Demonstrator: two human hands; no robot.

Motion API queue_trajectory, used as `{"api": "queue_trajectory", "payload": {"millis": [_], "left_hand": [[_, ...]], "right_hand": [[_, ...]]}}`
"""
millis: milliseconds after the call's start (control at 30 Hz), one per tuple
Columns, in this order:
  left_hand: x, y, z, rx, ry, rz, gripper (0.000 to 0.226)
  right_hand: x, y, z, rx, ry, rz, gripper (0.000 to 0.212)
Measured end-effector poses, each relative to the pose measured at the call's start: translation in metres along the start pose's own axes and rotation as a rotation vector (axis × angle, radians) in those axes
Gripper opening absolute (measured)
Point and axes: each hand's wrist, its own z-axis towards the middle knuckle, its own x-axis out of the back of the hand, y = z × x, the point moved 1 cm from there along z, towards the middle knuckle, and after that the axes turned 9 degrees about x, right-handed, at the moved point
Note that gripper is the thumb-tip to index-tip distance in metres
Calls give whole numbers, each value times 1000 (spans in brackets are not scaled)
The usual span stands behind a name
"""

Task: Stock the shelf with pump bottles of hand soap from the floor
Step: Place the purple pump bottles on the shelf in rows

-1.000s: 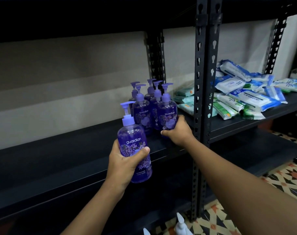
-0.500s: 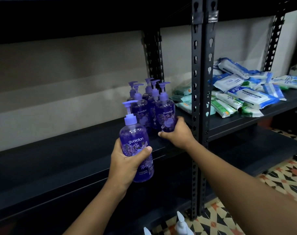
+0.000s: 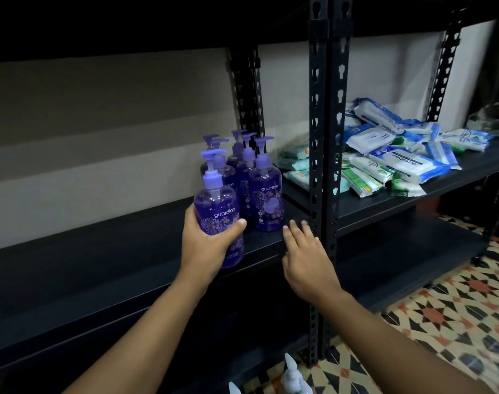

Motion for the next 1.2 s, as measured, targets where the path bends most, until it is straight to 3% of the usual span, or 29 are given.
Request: {"api": "queue_trajectory", "payload": {"millis": [133, 267, 467, 733, 1200], "left_hand": [[-9, -5, 16, 4, 37, 50, 88], [-15, -13, 24, 24, 42, 68, 93], [-5, -14, 21, 31, -64, 110, 96], [15, -27, 10, 37, -59, 221, 71], [-6, -39, 33, 25, 11, 281, 69]], "right_hand": [[0, -3, 0, -17, -12, 14, 68], [-1, -3, 0, -34, -10, 64, 62], [-4, -3, 2, -77, 35, 166, 57], [-3, -11, 1, -84, 40, 85, 58], [-6, -15, 5, -110, 79, 111, 59]]}}
